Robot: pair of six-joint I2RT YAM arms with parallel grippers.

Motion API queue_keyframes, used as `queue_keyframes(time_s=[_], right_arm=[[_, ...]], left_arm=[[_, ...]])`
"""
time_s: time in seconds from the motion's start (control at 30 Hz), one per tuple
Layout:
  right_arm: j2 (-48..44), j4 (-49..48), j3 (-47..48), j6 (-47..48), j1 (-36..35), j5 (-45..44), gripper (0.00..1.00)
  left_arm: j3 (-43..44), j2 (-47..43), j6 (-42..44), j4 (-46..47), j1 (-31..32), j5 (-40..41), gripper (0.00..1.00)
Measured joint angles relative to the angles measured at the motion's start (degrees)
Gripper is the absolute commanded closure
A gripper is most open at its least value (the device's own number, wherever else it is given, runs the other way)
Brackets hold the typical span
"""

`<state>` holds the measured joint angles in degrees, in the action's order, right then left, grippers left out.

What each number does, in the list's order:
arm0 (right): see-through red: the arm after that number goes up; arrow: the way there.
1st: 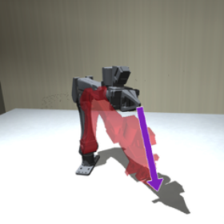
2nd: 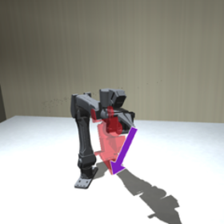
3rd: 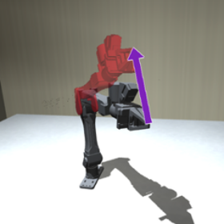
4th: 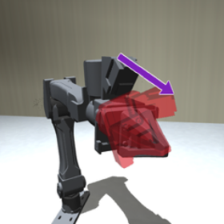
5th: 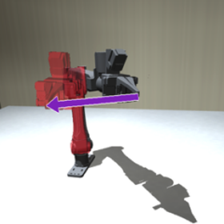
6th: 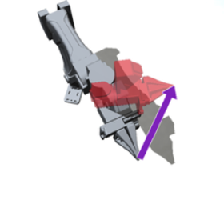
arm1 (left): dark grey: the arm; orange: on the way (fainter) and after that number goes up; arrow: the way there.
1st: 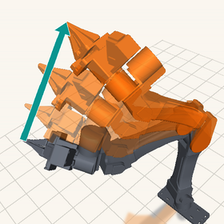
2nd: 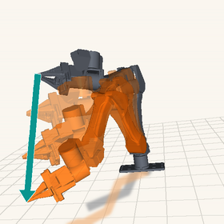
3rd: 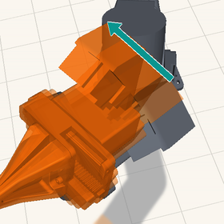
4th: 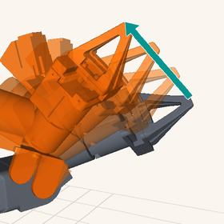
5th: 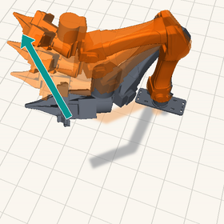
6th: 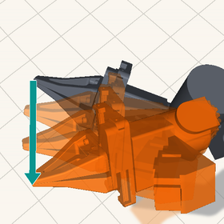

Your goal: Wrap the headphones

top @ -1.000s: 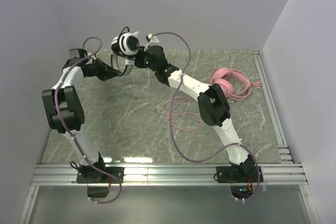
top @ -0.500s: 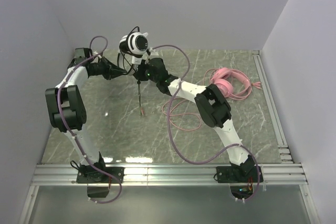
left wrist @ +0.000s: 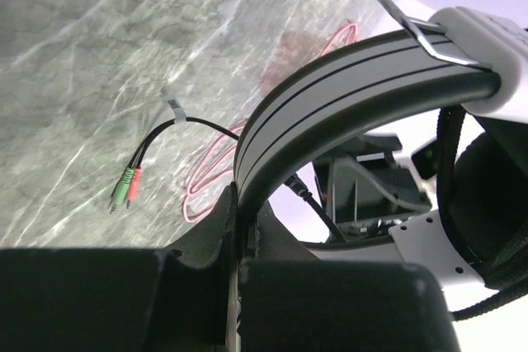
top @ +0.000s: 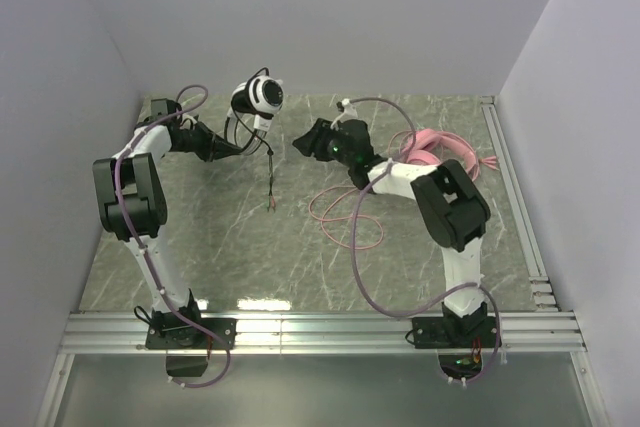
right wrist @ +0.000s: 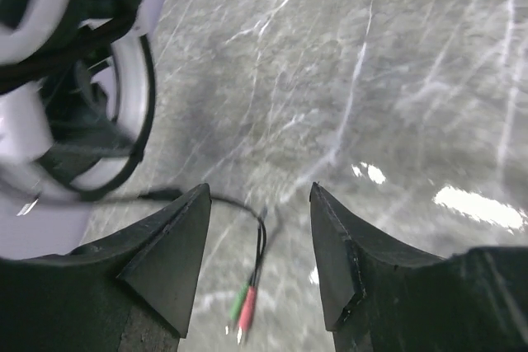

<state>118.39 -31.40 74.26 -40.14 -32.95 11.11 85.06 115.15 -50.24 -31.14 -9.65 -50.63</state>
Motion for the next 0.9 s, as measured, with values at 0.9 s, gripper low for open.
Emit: queue_keyframes(time_s=[0.9], right_arm=[[4.7,3.0,5.0,11.2,-12.6,-13.5,0.25]], left_arm=[[0.4,-0.4,1.5,-4.3,1.0,4.5,1.00]])
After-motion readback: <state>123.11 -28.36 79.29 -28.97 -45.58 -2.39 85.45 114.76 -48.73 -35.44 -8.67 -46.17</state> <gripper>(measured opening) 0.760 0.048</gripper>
